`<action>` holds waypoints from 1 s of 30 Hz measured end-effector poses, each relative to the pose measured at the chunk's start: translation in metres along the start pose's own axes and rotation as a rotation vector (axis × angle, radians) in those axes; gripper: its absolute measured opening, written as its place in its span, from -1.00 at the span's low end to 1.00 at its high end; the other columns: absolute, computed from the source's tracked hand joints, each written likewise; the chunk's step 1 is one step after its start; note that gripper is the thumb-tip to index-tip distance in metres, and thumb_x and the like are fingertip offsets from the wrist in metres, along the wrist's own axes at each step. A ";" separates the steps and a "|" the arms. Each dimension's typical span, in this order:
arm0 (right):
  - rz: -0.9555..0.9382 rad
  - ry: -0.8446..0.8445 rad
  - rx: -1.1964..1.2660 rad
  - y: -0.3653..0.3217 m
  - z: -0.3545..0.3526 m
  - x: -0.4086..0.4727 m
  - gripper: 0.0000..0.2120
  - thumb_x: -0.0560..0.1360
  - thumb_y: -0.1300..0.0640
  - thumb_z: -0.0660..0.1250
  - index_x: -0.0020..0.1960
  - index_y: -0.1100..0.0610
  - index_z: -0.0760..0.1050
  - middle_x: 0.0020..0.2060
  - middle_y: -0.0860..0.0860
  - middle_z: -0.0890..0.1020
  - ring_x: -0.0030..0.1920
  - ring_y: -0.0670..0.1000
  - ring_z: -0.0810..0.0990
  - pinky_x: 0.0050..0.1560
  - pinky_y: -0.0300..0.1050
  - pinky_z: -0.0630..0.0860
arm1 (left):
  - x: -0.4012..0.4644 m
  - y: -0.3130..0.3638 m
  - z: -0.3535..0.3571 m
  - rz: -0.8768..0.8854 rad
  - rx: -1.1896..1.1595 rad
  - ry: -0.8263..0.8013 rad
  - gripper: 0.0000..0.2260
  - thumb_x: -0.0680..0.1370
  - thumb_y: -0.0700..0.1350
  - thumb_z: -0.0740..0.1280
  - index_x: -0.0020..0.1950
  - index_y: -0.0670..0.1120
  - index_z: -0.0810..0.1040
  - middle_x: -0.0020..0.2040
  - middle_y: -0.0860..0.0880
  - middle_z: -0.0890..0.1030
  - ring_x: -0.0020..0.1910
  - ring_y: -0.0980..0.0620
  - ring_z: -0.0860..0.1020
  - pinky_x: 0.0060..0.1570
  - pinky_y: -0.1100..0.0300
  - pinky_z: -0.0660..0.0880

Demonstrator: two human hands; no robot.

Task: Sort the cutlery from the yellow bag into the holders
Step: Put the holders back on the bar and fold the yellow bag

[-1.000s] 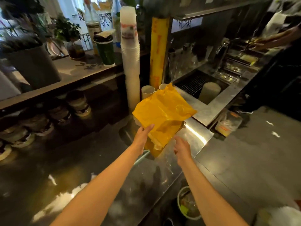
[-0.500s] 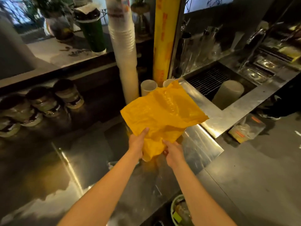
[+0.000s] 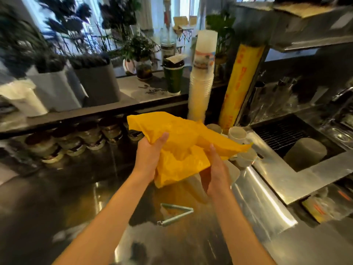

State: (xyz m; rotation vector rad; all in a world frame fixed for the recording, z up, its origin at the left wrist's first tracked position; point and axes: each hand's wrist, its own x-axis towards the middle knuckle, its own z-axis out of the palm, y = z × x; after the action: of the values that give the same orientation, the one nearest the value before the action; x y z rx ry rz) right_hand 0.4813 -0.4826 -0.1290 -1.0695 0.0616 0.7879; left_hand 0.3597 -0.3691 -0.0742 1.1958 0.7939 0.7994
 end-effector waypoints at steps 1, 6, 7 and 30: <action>-0.002 -0.002 -0.019 0.001 0.014 -0.004 -0.49 0.45 -0.12 0.51 0.35 -0.06 0.49 0.13 0.01 0.71 0.15 0.13 0.66 0.26 0.27 0.52 | -0.003 0.008 -0.015 0.002 -0.005 0.016 -0.74 0.50 0.07 0.39 0.18 0.14 0.49 0.11 0.08 0.64 0.09 0.04 0.62 0.02 0.09 0.57; 0.013 -0.037 -0.080 0.030 0.086 -0.032 -0.77 0.59 0.20 0.36 0.24 0.08 0.55 0.07 0.13 0.70 0.08 0.17 0.66 0.19 0.23 0.58 | -0.015 0.038 -0.102 -0.028 0.014 0.187 -0.54 0.51 0.23 0.31 0.30 0.01 0.48 0.14 0.01 0.62 0.12 -0.04 0.60 0.12 -0.05 0.51; 0.015 -0.051 -0.091 0.037 0.098 -0.042 -0.82 0.59 0.21 0.34 0.18 0.08 0.55 0.06 0.13 0.69 0.03 0.15 0.66 0.11 0.14 0.61 | -0.016 0.042 -0.124 -0.026 0.036 0.236 -0.54 0.53 0.24 0.29 0.30 -0.02 0.46 0.11 0.00 0.62 0.09 -0.03 0.59 0.11 -0.03 0.50; -0.222 -0.182 -0.506 0.155 0.194 -0.111 -0.71 0.55 0.15 0.43 0.25 0.16 0.56 -0.03 0.03 0.64 -0.06 0.01 0.63 -0.20 -0.12 0.59 | -0.074 0.085 -0.434 0.071 0.210 0.494 -0.68 0.69 0.13 0.12 -0.02 0.04 0.60 -0.01 -0.02 0.68 0.04 -0.08 0.63 0.20 -0.10 0.51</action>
State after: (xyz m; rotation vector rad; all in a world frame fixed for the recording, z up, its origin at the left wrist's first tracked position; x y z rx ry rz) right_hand 0.2449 -0.3503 -0.1040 -1.4454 -0.4245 0.7111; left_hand -0.0602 -0.2116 -0.0627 1.2311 1.2688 1.1130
